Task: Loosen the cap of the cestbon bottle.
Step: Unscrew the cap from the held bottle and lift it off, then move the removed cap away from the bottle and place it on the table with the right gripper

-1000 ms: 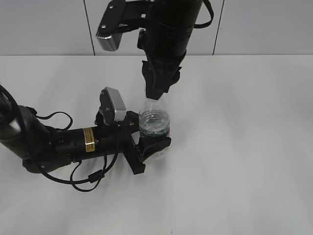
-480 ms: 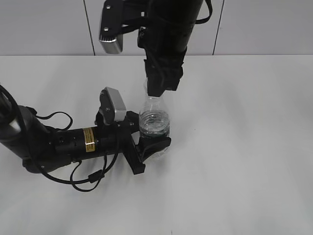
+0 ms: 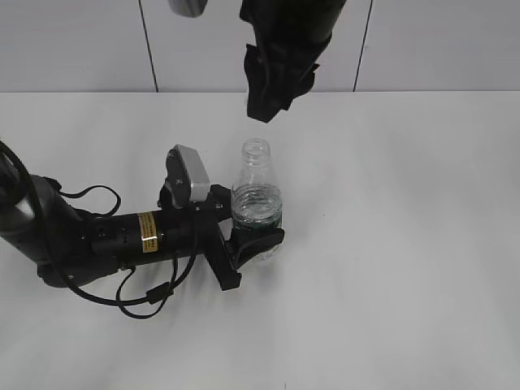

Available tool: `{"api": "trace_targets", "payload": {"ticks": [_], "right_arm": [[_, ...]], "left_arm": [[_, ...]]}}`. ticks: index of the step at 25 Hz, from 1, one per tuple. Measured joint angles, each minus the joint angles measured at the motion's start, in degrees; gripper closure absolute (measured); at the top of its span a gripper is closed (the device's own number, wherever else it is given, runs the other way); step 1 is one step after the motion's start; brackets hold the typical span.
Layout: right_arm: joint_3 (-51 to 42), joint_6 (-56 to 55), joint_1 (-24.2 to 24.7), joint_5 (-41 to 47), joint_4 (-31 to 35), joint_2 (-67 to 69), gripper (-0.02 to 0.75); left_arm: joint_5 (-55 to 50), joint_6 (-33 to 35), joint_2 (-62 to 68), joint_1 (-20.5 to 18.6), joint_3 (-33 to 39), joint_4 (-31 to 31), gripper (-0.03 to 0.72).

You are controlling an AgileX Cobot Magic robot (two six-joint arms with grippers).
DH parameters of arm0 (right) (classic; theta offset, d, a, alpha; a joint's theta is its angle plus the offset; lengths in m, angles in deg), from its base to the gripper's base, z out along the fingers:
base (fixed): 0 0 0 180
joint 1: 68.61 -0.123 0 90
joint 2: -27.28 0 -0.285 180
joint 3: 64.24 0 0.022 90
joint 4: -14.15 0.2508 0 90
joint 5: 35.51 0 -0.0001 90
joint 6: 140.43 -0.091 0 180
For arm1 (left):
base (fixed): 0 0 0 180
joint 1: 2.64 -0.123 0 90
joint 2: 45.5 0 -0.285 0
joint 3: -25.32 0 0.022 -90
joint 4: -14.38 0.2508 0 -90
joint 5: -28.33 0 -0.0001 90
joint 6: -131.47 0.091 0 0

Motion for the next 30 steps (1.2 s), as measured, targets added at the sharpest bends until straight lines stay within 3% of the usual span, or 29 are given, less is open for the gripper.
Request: {"api": "trace_targets", "payload": {"ticks": [6,11,22,30], "right_arm": [[0.0,-24.81,0.13,0.0,-11.68,-2.05,0.451],[0.0,-37.07,3.25,0.0,-12.71,-3.01,0.451],[-4.57,-43.64,18.72,0.0,-7.41,-4.07,0.451],[-20.91,-43.88,19.86,-2.82,-7.08,-4.12,0.451]], "left_arm": [[0.0,0.0,0.0,0.0,0.0,-0.26,0.274],[0.0,0.0,0.0,0.0,0.0,-0.32,0.274],[0.0,-0.04,0.0,0.0,0.0,-0.37,0.274],[0.0,-0.04,0.0,0.0,0.0,-0.91,0.274]]}}
